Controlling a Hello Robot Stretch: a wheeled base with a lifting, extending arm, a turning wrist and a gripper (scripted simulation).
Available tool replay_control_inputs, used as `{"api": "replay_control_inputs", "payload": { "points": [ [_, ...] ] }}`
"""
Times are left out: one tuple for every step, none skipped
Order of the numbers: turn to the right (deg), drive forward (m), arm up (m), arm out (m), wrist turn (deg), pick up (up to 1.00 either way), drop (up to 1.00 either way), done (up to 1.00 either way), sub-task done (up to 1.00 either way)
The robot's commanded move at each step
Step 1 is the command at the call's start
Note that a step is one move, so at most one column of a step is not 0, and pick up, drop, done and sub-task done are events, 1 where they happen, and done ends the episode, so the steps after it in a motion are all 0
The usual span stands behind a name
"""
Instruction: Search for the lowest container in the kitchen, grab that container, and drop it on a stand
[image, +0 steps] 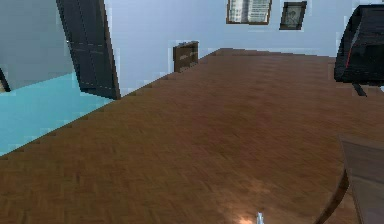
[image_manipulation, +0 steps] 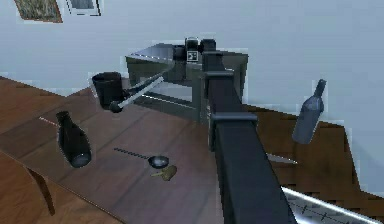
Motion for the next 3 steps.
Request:
{"api": "replay_control_inputs", "payload": {
  "points": [
    [0.0,0.00,0.00,0.00,-39.0,0.00,0.00,0.00,0.00],
    [0.0,0.00,0.00,-0.48,0.0,0.00,0.00,0.00,0.00],
    [-45.0,0.00,0.00,0.00,0.0,0.00,0.00,0.00,0.00]
  ]
}}
